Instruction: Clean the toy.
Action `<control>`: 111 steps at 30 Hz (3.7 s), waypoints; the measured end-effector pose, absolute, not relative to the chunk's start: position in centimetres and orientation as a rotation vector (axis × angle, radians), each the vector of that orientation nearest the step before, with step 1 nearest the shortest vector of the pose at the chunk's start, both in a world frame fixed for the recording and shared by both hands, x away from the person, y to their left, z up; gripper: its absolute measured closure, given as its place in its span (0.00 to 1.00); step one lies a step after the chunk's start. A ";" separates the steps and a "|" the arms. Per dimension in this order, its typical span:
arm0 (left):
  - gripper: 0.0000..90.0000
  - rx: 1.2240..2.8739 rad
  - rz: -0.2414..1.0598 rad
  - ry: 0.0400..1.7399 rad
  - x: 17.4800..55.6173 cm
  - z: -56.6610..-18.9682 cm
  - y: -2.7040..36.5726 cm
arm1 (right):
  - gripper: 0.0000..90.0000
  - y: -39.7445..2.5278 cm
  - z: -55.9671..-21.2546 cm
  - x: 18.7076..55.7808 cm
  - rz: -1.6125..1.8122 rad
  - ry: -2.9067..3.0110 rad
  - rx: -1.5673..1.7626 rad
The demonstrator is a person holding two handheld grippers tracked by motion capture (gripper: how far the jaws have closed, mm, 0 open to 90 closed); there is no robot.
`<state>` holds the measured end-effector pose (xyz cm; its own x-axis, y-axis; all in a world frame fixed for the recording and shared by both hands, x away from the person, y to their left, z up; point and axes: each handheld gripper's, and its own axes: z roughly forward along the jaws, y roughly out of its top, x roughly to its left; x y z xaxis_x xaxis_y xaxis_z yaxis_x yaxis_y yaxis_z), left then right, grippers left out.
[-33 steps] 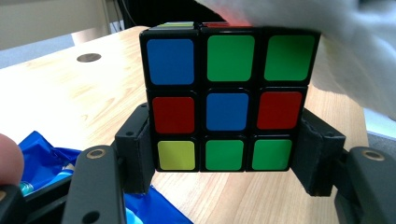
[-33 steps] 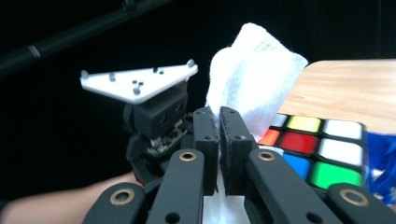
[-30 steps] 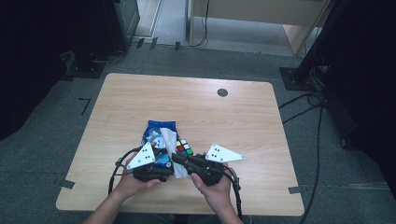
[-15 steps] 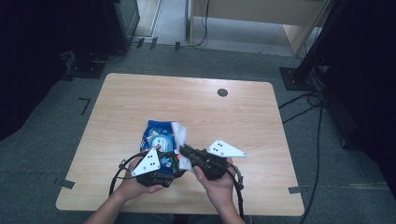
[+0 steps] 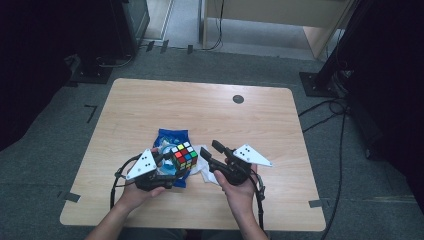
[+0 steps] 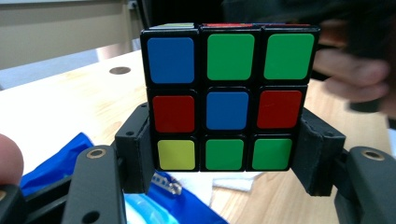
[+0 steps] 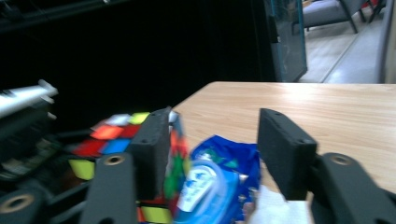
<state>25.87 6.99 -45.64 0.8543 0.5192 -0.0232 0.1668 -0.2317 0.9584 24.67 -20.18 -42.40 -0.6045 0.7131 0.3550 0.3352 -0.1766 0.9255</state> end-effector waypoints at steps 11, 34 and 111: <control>0.38 1.827 0.451 0.488 24.2 -45.4 4.5 | 0.22 -16.0 -42.8 23.7 1.724 1.975 1.283; 0.15 1.780 0.419 0.719 26.3 -45.4 8.0 | 0.38 -25.4 -46.9 27.8 1.264 1.623 1.482; 0.16 2.005 0.579 1.371 25.2 -51.7 25.1 | 0.00 -44.0 -52.7 18.9 0.774 1.803 1.740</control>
